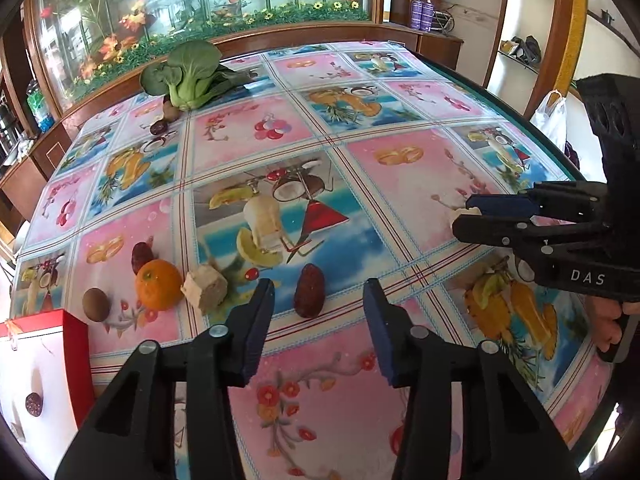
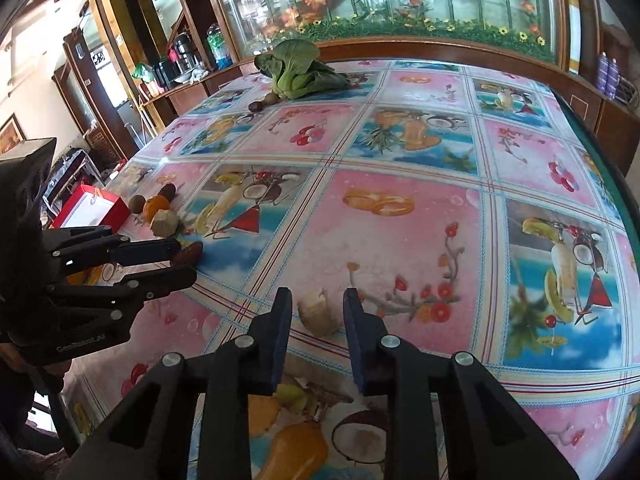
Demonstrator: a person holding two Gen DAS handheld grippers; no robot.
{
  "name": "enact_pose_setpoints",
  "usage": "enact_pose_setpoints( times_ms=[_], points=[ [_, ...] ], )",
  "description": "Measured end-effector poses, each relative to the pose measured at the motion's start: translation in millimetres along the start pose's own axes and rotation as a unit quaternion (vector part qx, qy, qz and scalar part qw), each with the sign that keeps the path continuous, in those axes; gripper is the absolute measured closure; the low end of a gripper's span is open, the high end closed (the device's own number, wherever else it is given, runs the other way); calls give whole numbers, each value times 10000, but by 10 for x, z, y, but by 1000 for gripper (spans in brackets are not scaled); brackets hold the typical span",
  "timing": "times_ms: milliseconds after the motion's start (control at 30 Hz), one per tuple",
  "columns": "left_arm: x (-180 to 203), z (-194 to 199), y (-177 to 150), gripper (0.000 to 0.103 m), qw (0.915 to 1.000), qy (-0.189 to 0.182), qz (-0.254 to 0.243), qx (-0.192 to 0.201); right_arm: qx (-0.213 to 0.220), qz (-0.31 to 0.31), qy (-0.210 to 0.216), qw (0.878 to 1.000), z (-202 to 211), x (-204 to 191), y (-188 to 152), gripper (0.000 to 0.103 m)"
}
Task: Organize fruits
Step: 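Grasp a beige piece with the right tool while the left tool grasps a brown date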
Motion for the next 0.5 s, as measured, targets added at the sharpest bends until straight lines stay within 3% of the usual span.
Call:
enact_pose_setpoints(
  times_ms=[167,500],
  points=[
    [23,-80,-16,76,9999,-81,2,-113,-140,26,-94,9999,-67,-45,-32,89],
    [1,-150,-34,82,9994,19,196,-291,-313,-159,-77,9994,-70,-90,-61,89]
  ],
)
Point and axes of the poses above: each gripper's, at about its wrist camera, not at the fingertips, and z roughly against the way its jaws point, x to its right, y to its top, the point moved 10 cm from there along -z, roughly the way its jaws point, and after that the axes turned 10 degrees about -z, right-handed, at the moved point
